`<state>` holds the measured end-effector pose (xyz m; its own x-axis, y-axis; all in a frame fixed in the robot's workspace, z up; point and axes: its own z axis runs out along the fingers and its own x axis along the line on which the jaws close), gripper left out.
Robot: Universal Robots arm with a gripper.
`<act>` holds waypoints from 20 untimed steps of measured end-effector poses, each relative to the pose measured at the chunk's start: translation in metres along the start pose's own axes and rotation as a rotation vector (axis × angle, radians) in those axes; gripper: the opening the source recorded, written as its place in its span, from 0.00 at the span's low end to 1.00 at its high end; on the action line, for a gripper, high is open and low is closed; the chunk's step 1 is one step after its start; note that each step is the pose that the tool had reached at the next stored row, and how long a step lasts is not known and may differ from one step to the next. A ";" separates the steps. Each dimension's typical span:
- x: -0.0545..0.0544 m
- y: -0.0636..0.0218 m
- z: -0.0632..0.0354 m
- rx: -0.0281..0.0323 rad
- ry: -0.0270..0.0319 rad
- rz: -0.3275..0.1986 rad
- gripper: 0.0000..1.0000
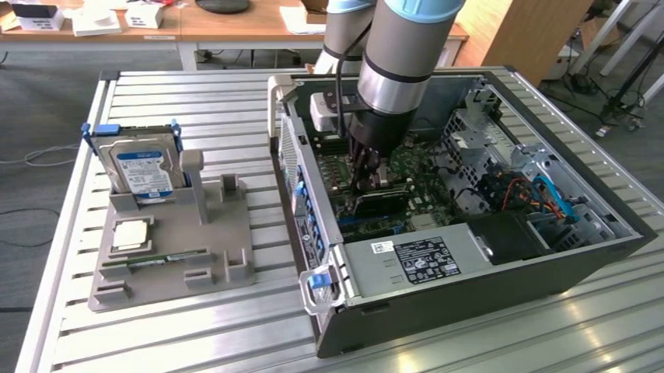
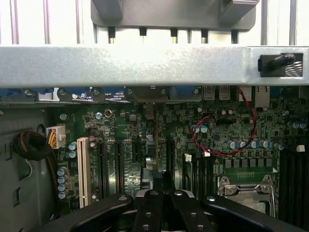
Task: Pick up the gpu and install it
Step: 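Press down on the gpu until it lock into place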
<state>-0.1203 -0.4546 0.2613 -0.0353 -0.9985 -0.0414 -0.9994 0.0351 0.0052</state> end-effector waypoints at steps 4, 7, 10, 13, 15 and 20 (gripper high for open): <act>0.000 0.0000 0.0000 0.0000 -0.0001 0.000 0.11; 0.000 0.0000 -0.0009 0.0006 -0.0014 0.000 0.11; 0.000 0.0000 -0.0050 0.0002 -0.0003 0.000 0.11; 0.000 0.0000 -0.0058 0.0003 -0.0006 0.000 0.11; 0.000 0.0000 -0.0061 0.0001 -0.0002 0.000 0.11; 0.000 0.0000 -0.0061 0.0001 -0.0002 0.000 0.11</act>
<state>-0.1203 -0.4546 0.2673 -0.0353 -0.9985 -0.0417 -0.9994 0.0351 0.0051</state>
